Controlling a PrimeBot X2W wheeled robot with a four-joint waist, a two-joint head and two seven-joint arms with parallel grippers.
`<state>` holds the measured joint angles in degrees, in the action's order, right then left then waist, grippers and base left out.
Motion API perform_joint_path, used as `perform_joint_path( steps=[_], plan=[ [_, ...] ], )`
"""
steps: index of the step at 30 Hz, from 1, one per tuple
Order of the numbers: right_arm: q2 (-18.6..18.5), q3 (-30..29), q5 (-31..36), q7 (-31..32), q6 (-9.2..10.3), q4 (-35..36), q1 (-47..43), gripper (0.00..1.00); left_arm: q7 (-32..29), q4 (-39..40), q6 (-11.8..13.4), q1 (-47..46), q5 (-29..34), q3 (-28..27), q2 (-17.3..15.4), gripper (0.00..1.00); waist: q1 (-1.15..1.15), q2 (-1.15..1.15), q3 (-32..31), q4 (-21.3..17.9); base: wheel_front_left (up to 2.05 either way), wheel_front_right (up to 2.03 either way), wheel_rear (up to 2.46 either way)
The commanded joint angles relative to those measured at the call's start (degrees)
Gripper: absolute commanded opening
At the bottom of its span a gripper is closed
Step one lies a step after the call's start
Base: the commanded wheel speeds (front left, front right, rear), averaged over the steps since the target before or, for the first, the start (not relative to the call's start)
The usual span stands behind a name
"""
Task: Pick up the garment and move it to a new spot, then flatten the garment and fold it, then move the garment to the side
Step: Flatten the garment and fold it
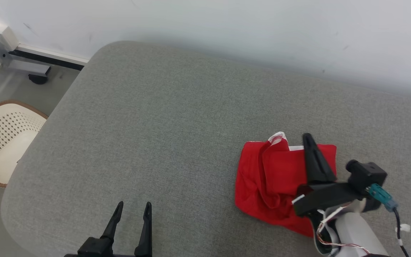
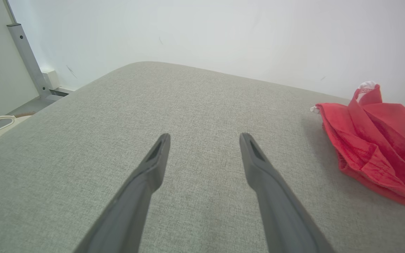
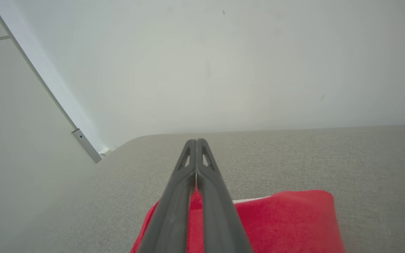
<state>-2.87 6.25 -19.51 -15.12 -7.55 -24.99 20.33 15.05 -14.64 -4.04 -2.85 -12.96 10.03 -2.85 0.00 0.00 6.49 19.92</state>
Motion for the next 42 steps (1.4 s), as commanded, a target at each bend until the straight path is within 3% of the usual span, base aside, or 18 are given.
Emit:
perform_joint_path(
  steps=[1, 9, 24, 29, 34, 42],
  plan=[
    [-0.16, -1.18, 1.02, 0.03, 0.11, -0.01, -0.89, 0.0, 0.18, 0.1, 0.1, 0.3, -0.21, -0.15, -0.06, 1.0, 0.0, 0.0, 0.1, -0.23, 0.0, 0.0, 0.0],
    [-1.0, -8.22, 6.58, 0.03, 0.11, -4.02, -1.78, 0.0, 0.18, 0.44, -0.27, -0.4, 0.44, 0.31, -0.07, 1.0, 0.0, 0.0, 0.69, 0.23, 0.0, 0.0, 0.0],
    [-0.81, -11.31, 13.37, 0.03, 0.11, -21.36, 6.27, 0.0, 0.18, 0.16, -0.37, -1.47, 0.06, 1.87, -0.06, 1.0, 0.0, 0.0, 2.2, 4.66, 0.0, 0.0, 0.0],
    [-0.24, -12.36, 15.22, 0.03, 0.11, -24.26, 8.87, 0.0, 0.18, 0.14, -0.11, -1.78, -0.64, 2.45, -0.05, 1.0, 0.0, 0.0, 2.85, 6.33, 0.0, 0.0, 0.0],
    [0.0, -10.12, 14.74, 0.03, 0.11, -24.2, 10.45, 0.0, 0.18, 0.2, 0.19, -2.02, -1.02, 2.91, -0.05, 1.0, 0.0, 0.0, 3.28, 7.31, 0.0, 0.0, 0.0],
    [0.02, 3.95, 6.93, 0.03, 0.11, -22.4, 9.11, 0.0, 0.18, 0.01, 0.4, -1.82, -1.3, 3.06, -0.05, 1.0, 0.0, 0.0, 3.15, 7.57, 0.0, 0.0, 0.0]
  ],
)
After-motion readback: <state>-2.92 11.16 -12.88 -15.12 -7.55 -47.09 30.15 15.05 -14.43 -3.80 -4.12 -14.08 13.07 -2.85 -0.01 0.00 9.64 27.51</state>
